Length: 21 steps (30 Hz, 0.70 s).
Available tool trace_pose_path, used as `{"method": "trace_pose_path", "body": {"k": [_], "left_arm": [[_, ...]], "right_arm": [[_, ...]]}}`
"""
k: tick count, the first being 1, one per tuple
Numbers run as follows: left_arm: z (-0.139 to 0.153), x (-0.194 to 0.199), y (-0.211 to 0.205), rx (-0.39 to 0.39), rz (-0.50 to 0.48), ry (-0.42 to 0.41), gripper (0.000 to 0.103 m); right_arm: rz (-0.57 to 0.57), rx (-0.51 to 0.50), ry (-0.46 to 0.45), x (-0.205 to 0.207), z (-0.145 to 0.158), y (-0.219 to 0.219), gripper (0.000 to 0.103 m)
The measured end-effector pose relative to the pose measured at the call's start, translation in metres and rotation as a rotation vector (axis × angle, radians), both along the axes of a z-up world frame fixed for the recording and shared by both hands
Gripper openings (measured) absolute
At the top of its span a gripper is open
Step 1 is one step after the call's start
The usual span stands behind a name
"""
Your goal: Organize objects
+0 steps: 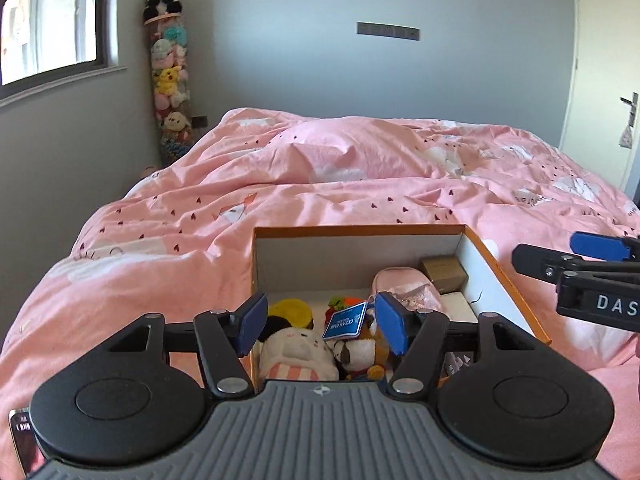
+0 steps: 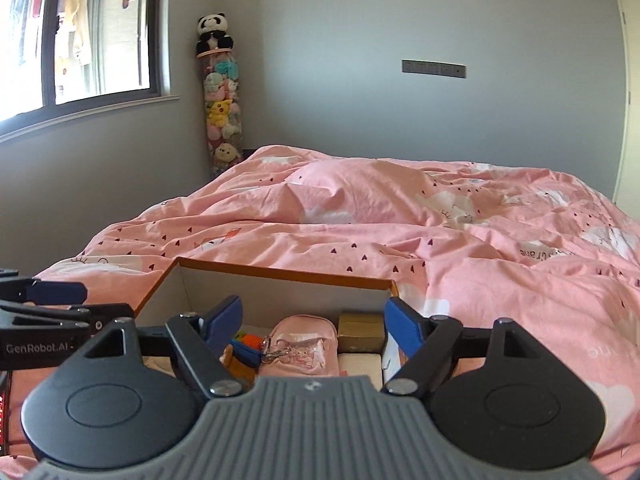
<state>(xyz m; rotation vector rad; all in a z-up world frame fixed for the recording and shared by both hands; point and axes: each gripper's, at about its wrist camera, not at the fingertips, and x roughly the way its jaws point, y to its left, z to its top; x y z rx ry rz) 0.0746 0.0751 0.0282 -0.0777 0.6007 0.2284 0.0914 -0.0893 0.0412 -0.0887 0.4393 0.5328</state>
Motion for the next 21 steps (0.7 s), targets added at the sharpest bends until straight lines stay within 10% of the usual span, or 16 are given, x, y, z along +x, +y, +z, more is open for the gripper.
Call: {"method": "trace_pose_path", "body": {"k": [21], "left_arm": [[-0.046,-0.001,-0.015,-0.009,0.083,0.181,0.083]], "right_arm": [[-0.044,-0.057,0.174,-0.005,-0.064,-0.001,0.090]]}}
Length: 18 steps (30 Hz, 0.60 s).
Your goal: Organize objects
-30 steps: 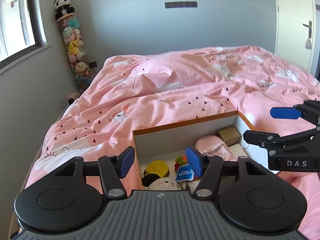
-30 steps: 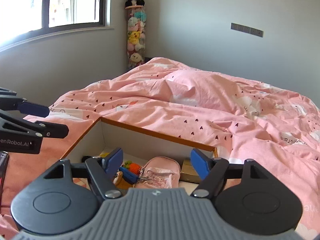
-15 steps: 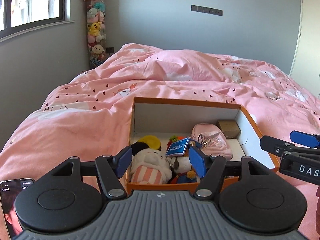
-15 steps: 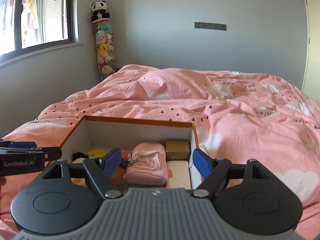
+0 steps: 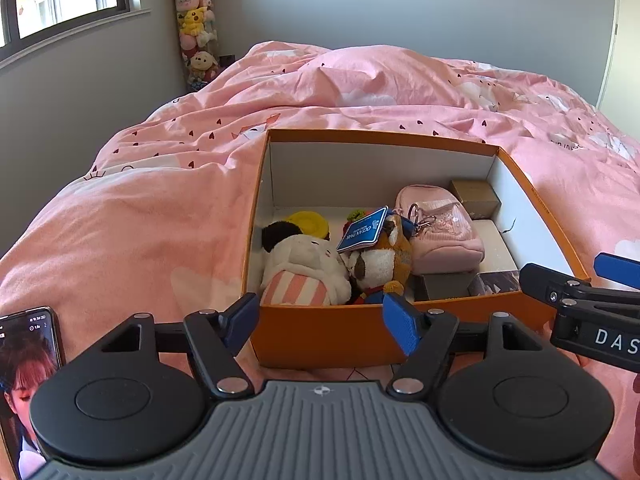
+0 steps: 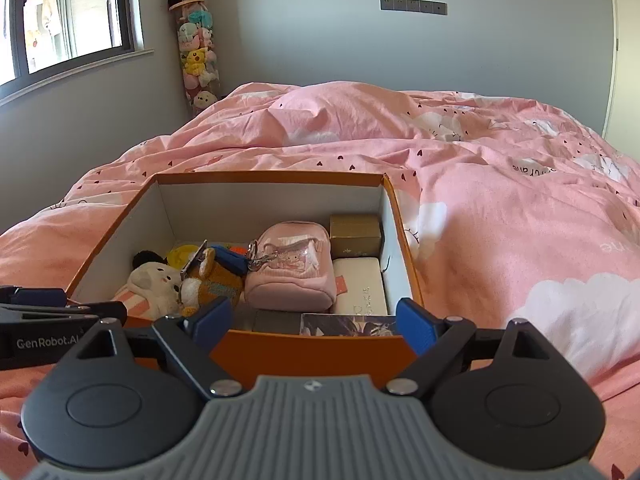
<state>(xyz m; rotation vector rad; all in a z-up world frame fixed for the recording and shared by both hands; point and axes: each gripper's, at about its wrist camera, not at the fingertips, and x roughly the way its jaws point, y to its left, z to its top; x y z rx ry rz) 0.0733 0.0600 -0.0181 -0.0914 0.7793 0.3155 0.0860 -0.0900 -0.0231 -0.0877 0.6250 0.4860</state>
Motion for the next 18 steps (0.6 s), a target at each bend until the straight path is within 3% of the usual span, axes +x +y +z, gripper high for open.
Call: {"method": "trace_pose_path", "body": {"k": [18], "left_arm": [[0.0093,-0.0058,-0.0066,0.022,0.000,-0.031,0.084]], "right_arm": [[-0.007,0.008,-0.005,-0.0004,0.0006,0.0016,0.091]]}}
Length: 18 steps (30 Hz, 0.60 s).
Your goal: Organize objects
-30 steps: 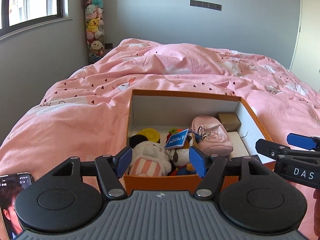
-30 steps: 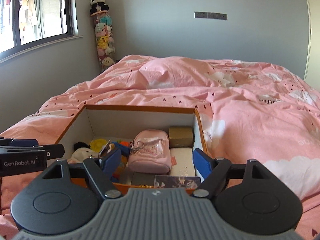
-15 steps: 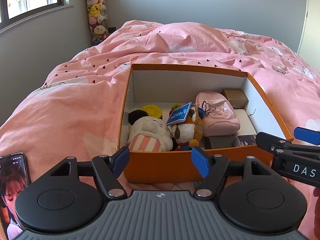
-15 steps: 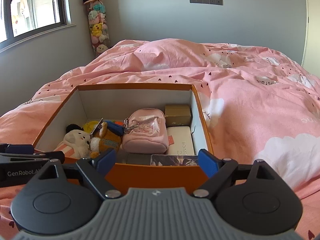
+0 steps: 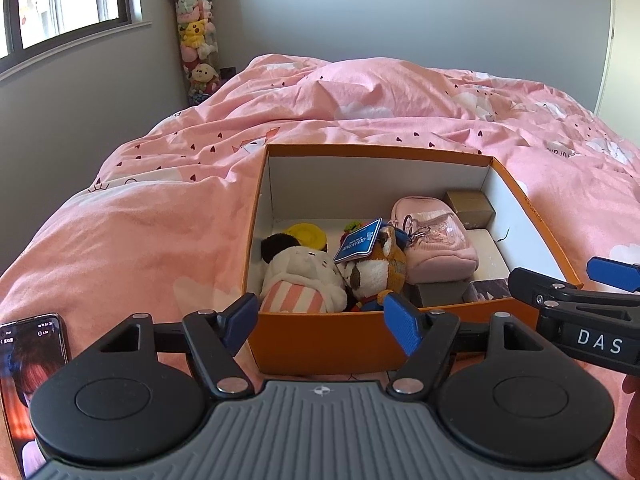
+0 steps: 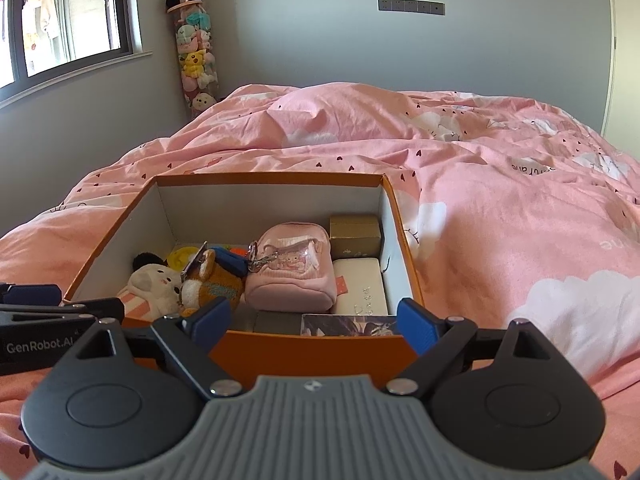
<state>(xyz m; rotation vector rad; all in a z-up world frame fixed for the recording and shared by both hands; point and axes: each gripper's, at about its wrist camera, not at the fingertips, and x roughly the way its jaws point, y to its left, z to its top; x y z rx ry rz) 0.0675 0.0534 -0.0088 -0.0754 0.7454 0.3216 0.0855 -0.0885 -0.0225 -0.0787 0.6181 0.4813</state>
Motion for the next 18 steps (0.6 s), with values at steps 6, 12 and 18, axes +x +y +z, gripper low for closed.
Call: {"method": "trace_pose_path", "body": {"k": [6,12,18], "left_arm": [[0.0007,-0.0011,-0.0014,0.003,-0.007,-0.006,0.084],[0.0009,-0.0014,-0.0029,0.006,-0.015,-0.010,0.084],[0.0012,-0.0027,-0.0033,0.003,-0.022,-0.014,0.084]], "right_arm": [[-0.004,0.002,0.003,0.0006,-0.0003,-0.0005,0.091],[-0.005,0.002,0.002,0.0005,-0.0005,-0.0004,0.091],[-0.005,0.002,0.003,-0.0002,-0.0005,-0.0008,0.091]]}}
